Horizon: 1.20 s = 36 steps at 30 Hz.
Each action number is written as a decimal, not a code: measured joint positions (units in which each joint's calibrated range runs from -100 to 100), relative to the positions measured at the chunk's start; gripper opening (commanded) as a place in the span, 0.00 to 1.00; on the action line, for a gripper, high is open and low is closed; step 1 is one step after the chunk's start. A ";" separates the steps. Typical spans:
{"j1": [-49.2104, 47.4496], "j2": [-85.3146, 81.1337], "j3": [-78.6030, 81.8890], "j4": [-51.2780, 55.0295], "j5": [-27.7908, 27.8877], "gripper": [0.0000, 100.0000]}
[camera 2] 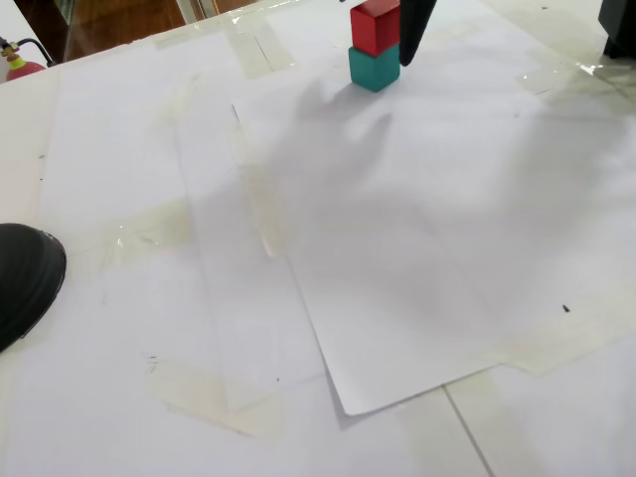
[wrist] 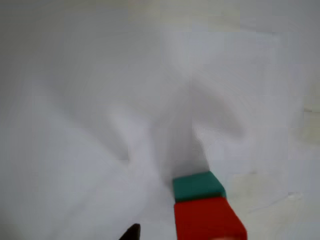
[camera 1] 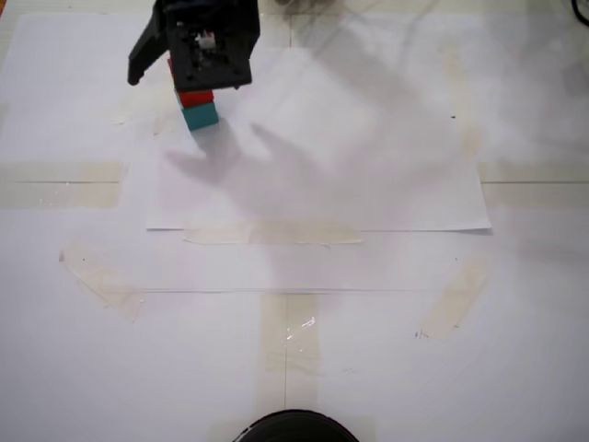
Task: Put the red cube on the top of the blue cube.
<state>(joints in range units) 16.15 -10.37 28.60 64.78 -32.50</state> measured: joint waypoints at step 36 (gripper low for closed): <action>-13.45 -77.66 36.87 10.41 -14.90 0.10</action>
<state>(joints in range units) 2.70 -88.03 65.48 75.19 -47.40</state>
